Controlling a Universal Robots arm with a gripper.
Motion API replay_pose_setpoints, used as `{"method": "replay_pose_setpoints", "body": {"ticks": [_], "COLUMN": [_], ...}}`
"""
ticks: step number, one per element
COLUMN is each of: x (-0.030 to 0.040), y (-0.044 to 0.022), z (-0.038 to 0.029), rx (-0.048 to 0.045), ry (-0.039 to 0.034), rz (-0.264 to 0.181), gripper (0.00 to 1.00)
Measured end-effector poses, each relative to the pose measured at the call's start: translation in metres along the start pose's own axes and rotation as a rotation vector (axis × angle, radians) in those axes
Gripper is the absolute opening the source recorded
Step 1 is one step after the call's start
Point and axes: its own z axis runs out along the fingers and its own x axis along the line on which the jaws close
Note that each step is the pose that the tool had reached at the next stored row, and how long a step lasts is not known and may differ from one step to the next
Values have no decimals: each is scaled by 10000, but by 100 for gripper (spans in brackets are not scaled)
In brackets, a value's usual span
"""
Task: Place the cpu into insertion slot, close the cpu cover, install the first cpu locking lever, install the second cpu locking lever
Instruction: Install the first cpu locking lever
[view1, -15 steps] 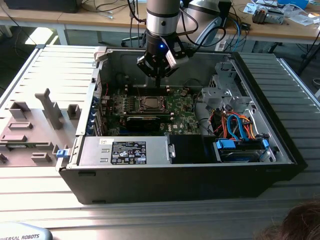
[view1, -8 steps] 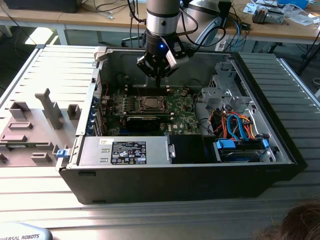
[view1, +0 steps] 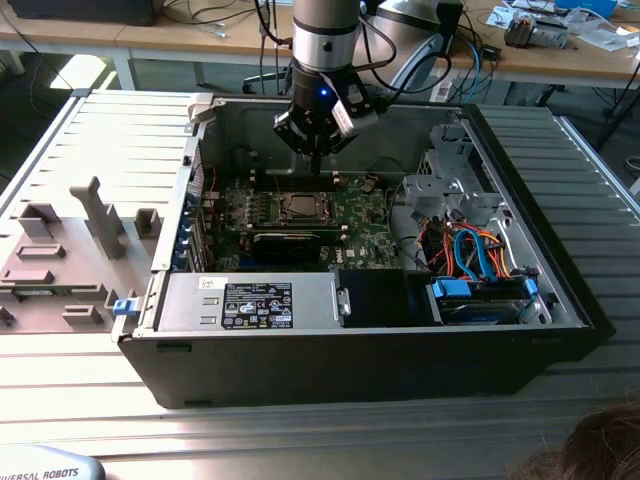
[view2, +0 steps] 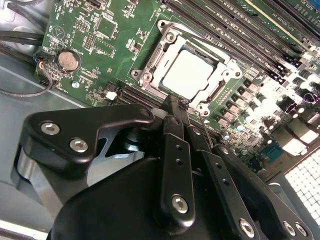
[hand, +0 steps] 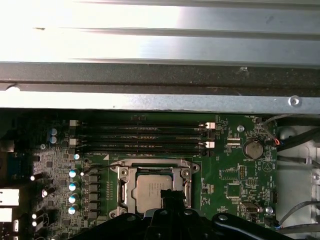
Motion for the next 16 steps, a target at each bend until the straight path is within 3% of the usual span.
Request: {"method": "replay_pose_setpoints", "body": {"ticks": [16], "x": [0], "y": [0], "z": [0], "rx": [-16], "ry": [2], "rz": [-138], "gripper": [11]}}
